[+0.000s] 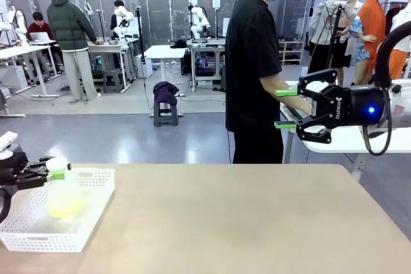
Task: Prepare the solutions needed for the experiment.
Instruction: When the human places the Big flask in the center of the table, pick up the Big flask and place it in the left Organizing basket.
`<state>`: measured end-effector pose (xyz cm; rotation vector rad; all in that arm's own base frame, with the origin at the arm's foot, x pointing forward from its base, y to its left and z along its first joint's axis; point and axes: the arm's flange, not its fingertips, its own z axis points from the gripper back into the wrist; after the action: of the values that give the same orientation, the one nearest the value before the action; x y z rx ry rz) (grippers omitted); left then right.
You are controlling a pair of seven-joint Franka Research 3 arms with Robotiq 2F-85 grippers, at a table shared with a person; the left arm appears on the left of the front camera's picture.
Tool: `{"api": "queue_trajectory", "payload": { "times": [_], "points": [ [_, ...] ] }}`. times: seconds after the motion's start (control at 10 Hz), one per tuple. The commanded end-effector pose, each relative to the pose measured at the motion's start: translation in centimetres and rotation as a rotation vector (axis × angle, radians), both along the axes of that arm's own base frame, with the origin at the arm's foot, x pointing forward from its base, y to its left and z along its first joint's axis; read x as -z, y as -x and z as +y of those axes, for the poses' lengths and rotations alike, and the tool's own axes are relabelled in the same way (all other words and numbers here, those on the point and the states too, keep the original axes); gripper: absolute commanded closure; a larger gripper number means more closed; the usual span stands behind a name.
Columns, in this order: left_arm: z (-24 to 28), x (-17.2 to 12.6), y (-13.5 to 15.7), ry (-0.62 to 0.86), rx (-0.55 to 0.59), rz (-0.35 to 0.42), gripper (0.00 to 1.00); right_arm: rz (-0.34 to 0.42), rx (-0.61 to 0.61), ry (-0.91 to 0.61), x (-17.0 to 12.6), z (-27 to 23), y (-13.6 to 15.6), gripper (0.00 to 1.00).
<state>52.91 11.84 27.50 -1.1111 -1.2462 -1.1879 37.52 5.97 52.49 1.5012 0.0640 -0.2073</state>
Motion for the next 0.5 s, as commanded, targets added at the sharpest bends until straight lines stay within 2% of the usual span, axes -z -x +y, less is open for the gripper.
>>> {"api": "queue_trajectory", "payload": {
  "times": [0.0, 0.4],
  "points": [
    [-0.4, 0.4, 0.3, -0.016, 0.015, 0.002, 1.0, -0.003, 0.0, -0.008, -0.1, 0.0, 0.0, 0.37],
    [-0.6, 1.4, 0.6, -0.028, 0.061, 0.018, 1.0, -0.003, 0.0, -0.008, -0.1, 0.0, 0.0, 0.37]
  ]
}}
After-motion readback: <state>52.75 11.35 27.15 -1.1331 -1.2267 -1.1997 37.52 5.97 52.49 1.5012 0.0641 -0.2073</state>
